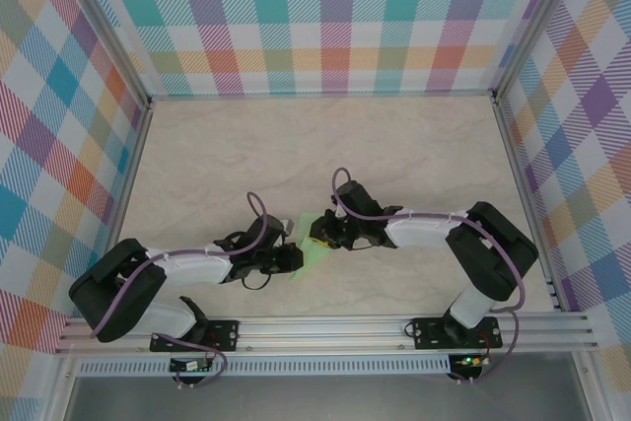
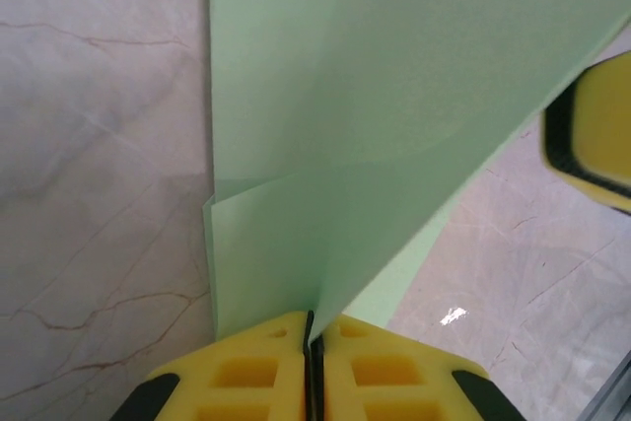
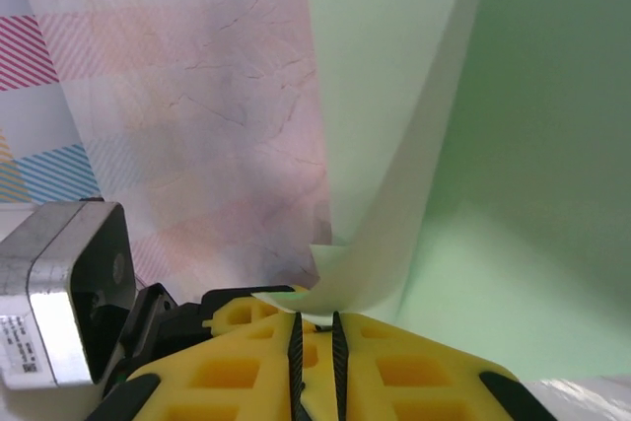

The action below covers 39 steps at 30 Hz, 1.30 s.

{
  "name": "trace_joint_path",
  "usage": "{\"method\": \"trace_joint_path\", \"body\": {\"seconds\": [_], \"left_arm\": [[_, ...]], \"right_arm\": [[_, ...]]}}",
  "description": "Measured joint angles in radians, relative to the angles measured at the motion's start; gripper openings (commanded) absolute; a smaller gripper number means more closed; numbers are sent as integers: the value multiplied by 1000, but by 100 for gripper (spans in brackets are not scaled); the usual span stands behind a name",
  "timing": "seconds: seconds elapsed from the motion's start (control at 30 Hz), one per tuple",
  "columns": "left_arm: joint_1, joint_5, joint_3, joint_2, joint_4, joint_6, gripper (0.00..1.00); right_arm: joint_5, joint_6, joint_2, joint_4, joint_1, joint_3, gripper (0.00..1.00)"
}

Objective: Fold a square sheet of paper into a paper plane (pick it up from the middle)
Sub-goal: Fourth fold the wing at the center of the table.

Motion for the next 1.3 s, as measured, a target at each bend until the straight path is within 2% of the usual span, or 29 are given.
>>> {"method": "trace_joint_path", "body": {"seconds": [0.23, 0.47, 0.9, 1.3], "left_arm": [[34, 44, -16, 0, 29, -17, 11], [67, 83, -16, 0, 28, -10, 11], [121, 217, 16, 34, 22, 15, 12], [156, 269, 19, 54, 22, 17, 12]], "right_arm": [[-17, 43, 57, 72, 10, 13, 18], [14, 58, 64, 61, 11, 15, 19], [36, 54, -27, 53, 29, -30, 19], [37, 77, 65, 112, 34, -10, 19]]}}
